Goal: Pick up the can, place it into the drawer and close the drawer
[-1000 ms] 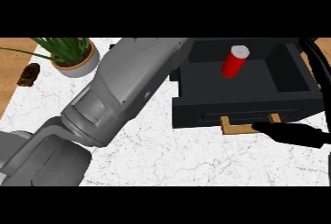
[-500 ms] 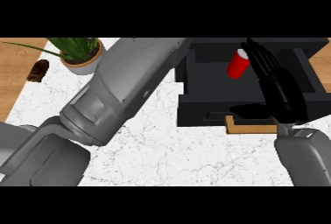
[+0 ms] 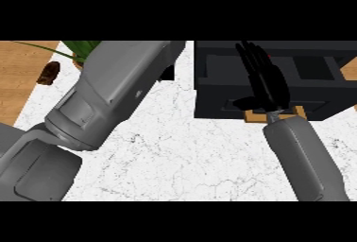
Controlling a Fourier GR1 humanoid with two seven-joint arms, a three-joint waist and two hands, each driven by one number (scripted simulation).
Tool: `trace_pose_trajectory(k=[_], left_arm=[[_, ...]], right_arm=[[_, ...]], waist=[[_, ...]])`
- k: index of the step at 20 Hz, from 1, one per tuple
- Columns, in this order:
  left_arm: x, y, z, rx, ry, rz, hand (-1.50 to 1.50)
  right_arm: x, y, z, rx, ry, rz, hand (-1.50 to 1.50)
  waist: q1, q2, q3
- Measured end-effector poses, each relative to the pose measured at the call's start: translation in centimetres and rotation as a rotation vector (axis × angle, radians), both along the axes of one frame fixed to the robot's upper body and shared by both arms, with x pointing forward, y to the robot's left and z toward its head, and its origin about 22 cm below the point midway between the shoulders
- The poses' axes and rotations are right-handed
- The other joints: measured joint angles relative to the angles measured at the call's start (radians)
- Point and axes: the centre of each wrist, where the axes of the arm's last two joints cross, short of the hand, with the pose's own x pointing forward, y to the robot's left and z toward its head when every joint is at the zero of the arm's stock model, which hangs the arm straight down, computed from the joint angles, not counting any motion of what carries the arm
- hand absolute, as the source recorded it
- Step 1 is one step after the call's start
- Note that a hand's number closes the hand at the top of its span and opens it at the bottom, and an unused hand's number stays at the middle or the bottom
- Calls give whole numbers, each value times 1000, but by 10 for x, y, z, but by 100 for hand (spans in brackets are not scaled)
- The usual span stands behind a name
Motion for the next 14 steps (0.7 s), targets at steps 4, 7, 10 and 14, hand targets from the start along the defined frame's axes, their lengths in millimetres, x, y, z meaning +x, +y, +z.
trace_pose_trajectory(k=[4, 7, 10, 14], left_arm=[[5, 19, -1, 6, 3, 9, -150], [6, 27, 1, 7, 5, 10, -150], [6, 37, 6, 5, 17, 9, -150], [6, 50, 4, 18, 22, 6, -150]], right_arm=[[20, 3, -7, -30, -35, -53, -150], [36, -3, -2, -31, -84, -99, -150], [49, 0, 0, -36, -112, -125, -150], [65, 11, 10, -44, -143, -142, -150]], waist=[[15, -4, -1], [27, -3, 0], [36, -3, 0], [47, -2, 0]])
